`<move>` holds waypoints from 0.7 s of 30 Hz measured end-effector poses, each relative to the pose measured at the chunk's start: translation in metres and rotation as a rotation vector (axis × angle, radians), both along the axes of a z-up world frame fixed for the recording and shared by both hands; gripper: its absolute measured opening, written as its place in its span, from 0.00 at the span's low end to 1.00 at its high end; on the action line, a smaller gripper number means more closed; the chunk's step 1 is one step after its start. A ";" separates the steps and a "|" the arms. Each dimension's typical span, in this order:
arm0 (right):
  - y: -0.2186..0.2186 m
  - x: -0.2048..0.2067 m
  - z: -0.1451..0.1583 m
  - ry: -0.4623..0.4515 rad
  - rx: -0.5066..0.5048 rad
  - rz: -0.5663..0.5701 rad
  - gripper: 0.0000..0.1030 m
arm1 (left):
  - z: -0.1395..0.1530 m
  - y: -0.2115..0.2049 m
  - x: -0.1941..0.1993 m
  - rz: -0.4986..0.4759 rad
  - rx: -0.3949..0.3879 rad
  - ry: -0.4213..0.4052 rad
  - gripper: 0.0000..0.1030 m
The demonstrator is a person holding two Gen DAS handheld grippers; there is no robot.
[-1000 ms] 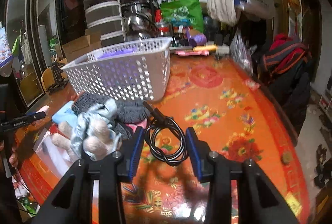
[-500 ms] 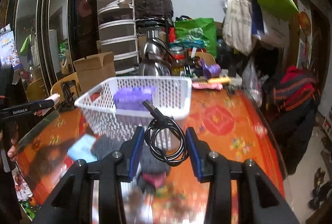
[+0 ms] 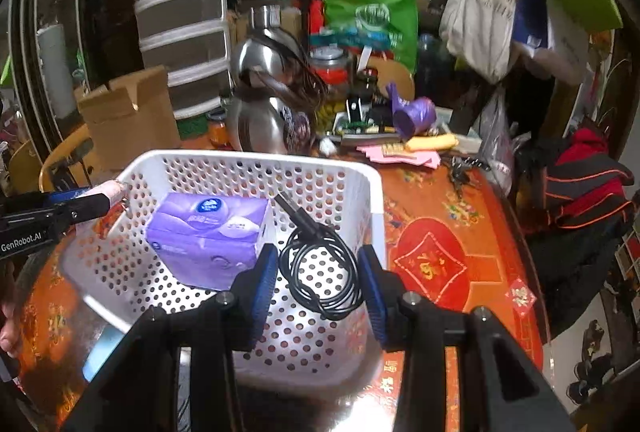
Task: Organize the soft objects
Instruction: 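Drop the black cable into the basket with the right tool while the left tool drops the pink cloth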
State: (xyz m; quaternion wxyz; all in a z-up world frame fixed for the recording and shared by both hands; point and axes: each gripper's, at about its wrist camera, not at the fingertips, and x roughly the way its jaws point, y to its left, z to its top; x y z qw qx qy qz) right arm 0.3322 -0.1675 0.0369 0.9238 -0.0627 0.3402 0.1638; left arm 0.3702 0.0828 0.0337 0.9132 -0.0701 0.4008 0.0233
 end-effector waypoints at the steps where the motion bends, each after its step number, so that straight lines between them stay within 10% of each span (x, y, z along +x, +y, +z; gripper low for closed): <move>1: 0.003 0.007 -0.005 0.019 -0.009 -0.001 0.39 | -0.005 0.001 0.003 0.002 0.004 0.008 0.29; 13: 0.020 0.034 -0.035 0.094 -0.024 0.011 0.39 | -0.031 0.008 0.016 0.023 0.019 0.027 0.30; 21: 0.017 0.029 -0.031 0.073 0.017 0.004 0.62 | -0.026 0.005 0.005 0.015 0.037 -0.013 0.62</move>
